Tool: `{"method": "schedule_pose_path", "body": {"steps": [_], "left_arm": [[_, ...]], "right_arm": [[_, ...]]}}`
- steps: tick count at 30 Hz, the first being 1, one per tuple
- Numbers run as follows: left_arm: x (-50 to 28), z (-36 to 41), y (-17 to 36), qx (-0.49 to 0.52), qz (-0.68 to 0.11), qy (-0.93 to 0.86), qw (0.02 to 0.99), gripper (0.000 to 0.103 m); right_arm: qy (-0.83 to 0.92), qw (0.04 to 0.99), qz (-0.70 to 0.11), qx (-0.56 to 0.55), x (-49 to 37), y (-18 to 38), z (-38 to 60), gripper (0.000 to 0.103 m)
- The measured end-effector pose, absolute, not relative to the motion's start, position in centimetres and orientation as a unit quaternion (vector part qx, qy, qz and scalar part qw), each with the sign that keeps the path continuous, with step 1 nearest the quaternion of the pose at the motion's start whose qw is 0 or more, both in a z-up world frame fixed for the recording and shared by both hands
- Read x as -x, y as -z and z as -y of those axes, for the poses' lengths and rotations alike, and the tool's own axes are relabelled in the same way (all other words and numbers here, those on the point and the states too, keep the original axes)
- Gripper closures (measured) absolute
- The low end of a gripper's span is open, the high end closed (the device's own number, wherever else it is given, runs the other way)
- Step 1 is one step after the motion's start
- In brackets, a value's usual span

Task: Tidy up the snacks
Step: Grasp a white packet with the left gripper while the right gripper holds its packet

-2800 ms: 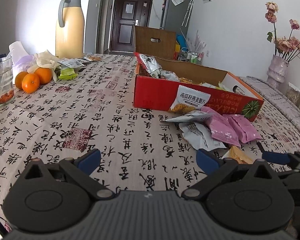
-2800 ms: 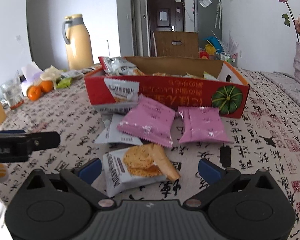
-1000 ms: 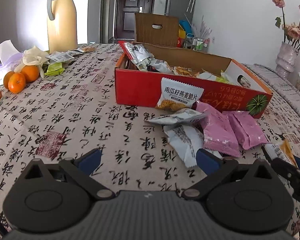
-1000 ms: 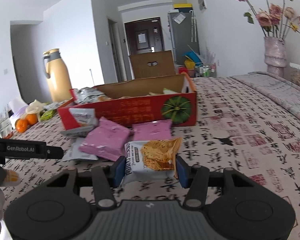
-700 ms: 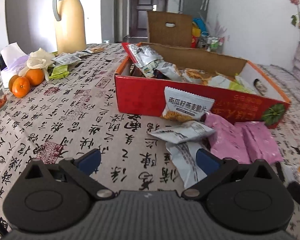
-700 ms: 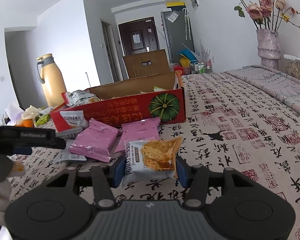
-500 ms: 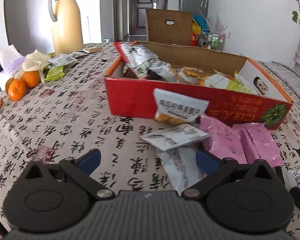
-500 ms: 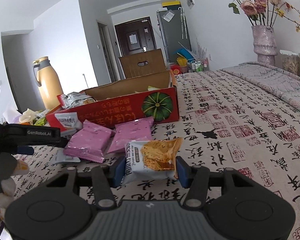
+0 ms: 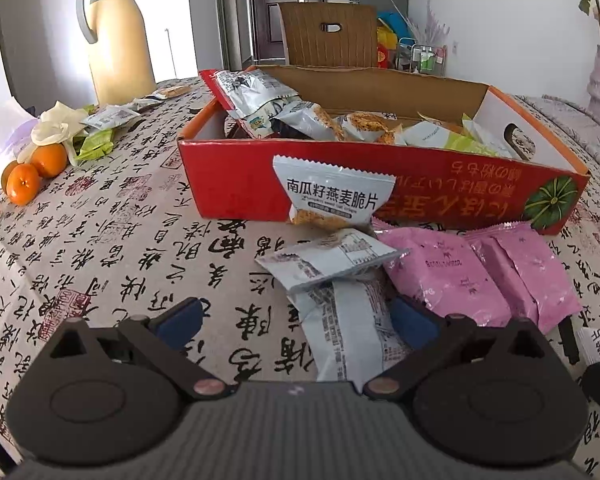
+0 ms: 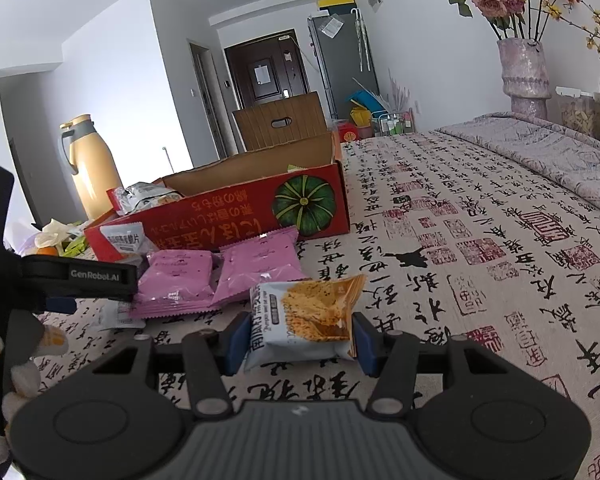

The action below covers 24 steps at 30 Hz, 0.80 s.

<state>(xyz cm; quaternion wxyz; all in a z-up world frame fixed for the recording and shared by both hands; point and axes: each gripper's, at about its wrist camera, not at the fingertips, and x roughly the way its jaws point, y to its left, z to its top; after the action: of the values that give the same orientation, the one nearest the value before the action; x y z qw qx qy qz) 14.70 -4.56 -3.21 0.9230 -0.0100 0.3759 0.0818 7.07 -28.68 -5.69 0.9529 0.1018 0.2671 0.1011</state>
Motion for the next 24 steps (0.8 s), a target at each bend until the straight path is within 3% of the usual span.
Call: {"method": "schedule_pose_path", "body": {"steps": [4,15,24], "left_arm": [[-14.5,4.4,3.5,0.016,-0.378,-0.072,0.923,0.006],[-13.1,4.5,3.2,0.026,-0.374,-0.034,0.926,0.044],[-11.8,4.1,3.1,0.030,-0.369,-0.009,0.929,0.059]], "right_arm": [[-0.102,0.953,-0.267,-0.101,-7.0,5.7,28.6,0.050],[-0.106,0.953,-0.269,-0.094,-6.7,5.6,28.1,0.050],[-0.110,0.953,-0.269,-0.088,-6.3,5.5,27.7,0.050]]}}
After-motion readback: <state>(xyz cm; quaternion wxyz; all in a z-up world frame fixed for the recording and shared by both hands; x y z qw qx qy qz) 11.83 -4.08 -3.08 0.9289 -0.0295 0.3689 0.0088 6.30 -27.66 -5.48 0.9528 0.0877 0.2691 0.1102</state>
